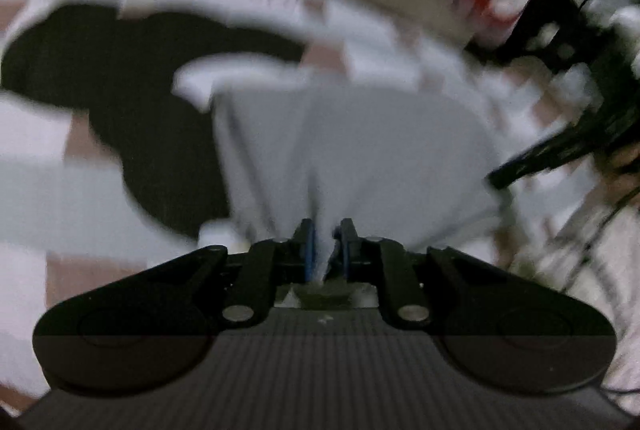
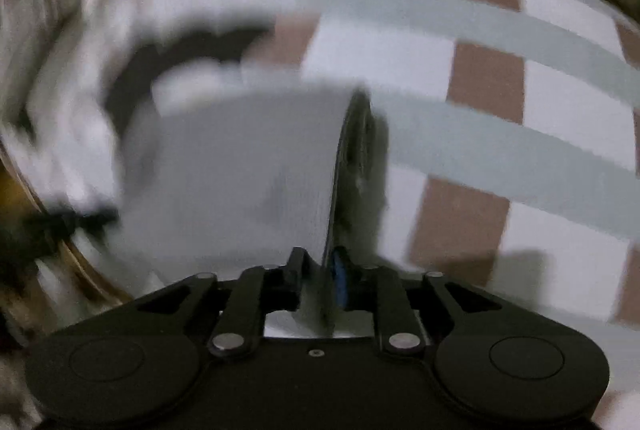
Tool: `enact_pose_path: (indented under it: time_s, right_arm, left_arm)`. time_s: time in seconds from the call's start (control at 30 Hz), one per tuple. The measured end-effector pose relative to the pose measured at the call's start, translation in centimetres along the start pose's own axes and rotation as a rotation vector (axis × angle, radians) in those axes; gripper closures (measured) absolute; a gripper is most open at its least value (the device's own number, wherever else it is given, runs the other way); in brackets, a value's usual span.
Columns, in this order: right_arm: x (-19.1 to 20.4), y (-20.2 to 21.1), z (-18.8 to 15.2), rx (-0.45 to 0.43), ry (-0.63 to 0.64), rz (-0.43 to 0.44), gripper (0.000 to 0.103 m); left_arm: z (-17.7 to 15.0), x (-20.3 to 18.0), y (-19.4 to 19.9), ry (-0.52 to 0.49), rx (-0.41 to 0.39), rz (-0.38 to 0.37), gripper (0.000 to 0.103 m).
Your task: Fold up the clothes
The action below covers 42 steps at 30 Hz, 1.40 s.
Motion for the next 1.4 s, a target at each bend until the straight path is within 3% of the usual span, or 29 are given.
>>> enact_pose_path:
  time_s: [0.07,0.23,0.37,0.4,0.43,0.57,0.67,0.73,0.8,0.9,1.0,1.03,1.07,1.23,1.33,1.4]
  right_arm:
    - [0.2,-0.9,0.2,0.074,0.006,0.042,0.063]
    - [-1.5,-1.6,0.9,0.154,-0.001,0.026,0.057]
    - [-2.2,-3.6,0.4,0.215,-0.128,0.200,0.047]
    - [-2.1,-4.1,0.2,0.230,-0.154,0.238,0.051]
    - [-1.9,-4.0,0.1,0.222,-0.147,0.247,0.083]
    - [-0.9,0.0,0.3,0.095,-0.063,0.375,0.089]
    - [-1.0,0.2,-0.7,0.125,0.049,0.235,0.090]
    - [-1.2,-1.6,-1.5,0.197,0.083,0.119,0.090]
    - [-1.1,-1.6,-1.3,0.193,0.110,0.085,0.090]
    - [-0.9,-1.8,-1.0,0.188,0.151,0.035,0.084]
    - [-1.0,0.2,-0.6,0.099,0.156,-0.034,0.069]
    - [-1.1,1.3,-0.6,0.053,0.156,-0.068,0.060]
    - [-1.3,2.4,-0.6,0.004,0.149,-0.088,0.059]
    - [-3.3,7.1,1.2,-0.277,-0.035,0.096,0.058]
    - [-4.1,5.6,3.8,-0.314,-0.208,0.156,0.048]
    - [-4.2,3.1,5.1,-0.302,-0.280,0.085,0.048]
  left_arm:
    - [-0.3,0.3,0.0,0.014,-0.006,-0.005,0.090]
    - [-0.3,1.3,0.3,0.075,0.001,-0.044,0.090]
    - [-0.2,1.8,0.0,0.118,0.007,-0.068,0.089]
    - [-0.1,1.8,0.0,0.123,0.008,-0.070,0.090]
    - [0.0,1.8,0.1,0.113,0.008,-0.068,0.092]
    - [0.5,1.2,0.9,0.020,0.023,-0.017,0.094]
    - [0.1,0.6,0.0,0.003,0.060,0.001,0.094]
    - [-0.6,-0.4,-0.2,-0.080,0.054,0.049,0.094]
    - [-1.1,-1.0,0.0,-0.153,0.042,0.076,0.092]
    - [-1.4,-1.1,0.7,-0.169,0.071,0.066,0.087]
    - [-0.6,-0.6,2.8,-0.172,0.061,0.052,0.066]
    - [0.0,-0.3,3.7,-0.159,0.032,0.038,0.066]
    - [0.7,0.3,4.6,-0.130,0.001,0.013,0.065]
    - [4.1,4.3,4.8,0.117,-0.135,-0.097,0.064]
    - [5.7,4.7,2.5,0.159,-0.151,-0.101,0.064]
    - [6.6,4.4,0.8,0.146,-0.153,-0.082,0.064]
Point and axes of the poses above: each gripper's, at about its wrist camera, not at the fingertips, and y roughly against the way its jaws point, x to its left, z to its top, the point moved 4 cm from there along -y, roughly the way its jaws point, and after that the axes turned 2 degrees about -z, right-handed, at the moved point
